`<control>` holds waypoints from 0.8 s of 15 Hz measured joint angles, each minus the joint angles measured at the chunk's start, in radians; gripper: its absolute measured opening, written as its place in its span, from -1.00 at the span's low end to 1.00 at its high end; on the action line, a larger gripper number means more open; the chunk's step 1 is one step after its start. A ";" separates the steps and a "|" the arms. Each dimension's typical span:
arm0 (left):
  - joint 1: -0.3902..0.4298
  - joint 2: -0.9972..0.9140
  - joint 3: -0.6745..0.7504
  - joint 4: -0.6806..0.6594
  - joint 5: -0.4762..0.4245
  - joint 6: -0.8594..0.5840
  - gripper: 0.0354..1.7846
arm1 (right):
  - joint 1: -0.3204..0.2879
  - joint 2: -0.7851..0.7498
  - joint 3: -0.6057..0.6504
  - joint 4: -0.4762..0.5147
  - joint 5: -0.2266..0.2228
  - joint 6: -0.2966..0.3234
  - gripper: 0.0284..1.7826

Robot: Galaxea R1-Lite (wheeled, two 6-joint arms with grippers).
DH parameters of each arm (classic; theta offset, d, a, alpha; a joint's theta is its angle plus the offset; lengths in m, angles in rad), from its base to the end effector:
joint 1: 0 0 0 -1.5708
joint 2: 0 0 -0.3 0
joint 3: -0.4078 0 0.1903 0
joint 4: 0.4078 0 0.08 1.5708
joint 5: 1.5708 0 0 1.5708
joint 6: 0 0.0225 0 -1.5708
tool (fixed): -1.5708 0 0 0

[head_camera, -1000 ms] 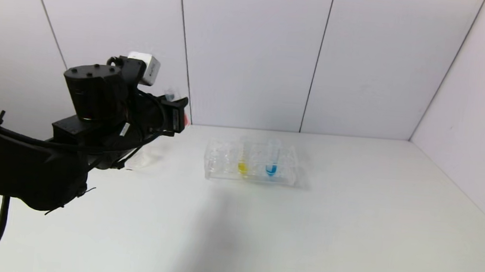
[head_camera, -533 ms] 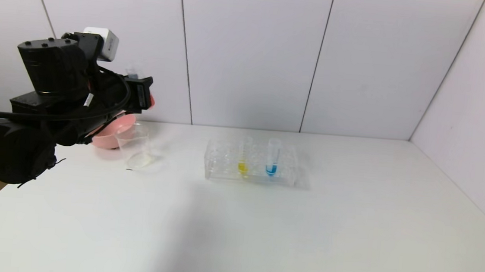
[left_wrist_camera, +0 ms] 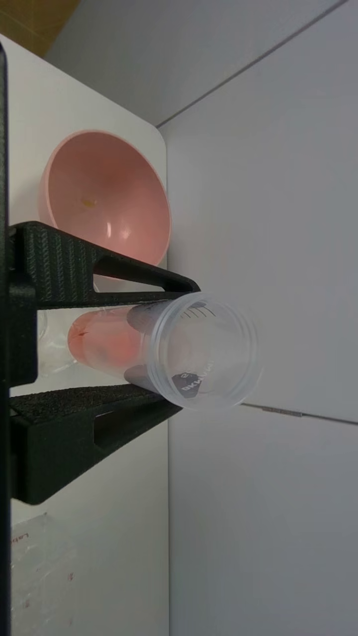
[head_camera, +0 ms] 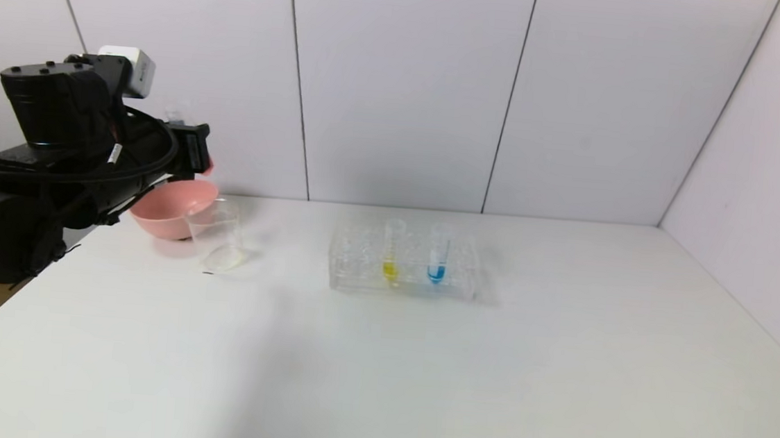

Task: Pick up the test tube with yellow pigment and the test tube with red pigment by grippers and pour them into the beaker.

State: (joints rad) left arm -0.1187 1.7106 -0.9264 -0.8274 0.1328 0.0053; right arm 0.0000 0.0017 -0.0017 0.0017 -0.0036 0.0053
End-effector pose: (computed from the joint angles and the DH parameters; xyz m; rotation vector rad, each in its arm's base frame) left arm 0.3191 -0.0351 0.2315 -0.0001 -0.0428 0.0142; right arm -0.0228 -0.0001 0.0758 0.0053 0.0017 -0.0036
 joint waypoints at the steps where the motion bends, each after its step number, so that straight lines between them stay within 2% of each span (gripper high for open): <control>1: 0.015 -0.001 0.002 0.001 0.000 0.006 -0.52 | 0.000 0.000 0.000 0.000 0.000 -0.001 0.91; 7: 0.104 -0.023 0.040 0.002 -0.036 0.016 -0.52 | 0.000 0.000 0.000 0.000 0.000 -0.001 0.91; 9: 0.135 -0.028 0.056 0.002 -0.069 0.019 -0.52 | 0.000 0.000 0.000 0.000 0.000 -0.001 0.91; 12: 0.193 -0.046 0.094 0.010 -0.167 0.018 -0.52 | 0.000 0.000 0.000 0.000 -0.001 -0.001 0.91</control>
State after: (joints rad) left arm 0.0740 1.6645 -0.8321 -0.8172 -0.0345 0.0234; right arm 0.0000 0.0017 -0.0017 0.0017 -0.0043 0.0047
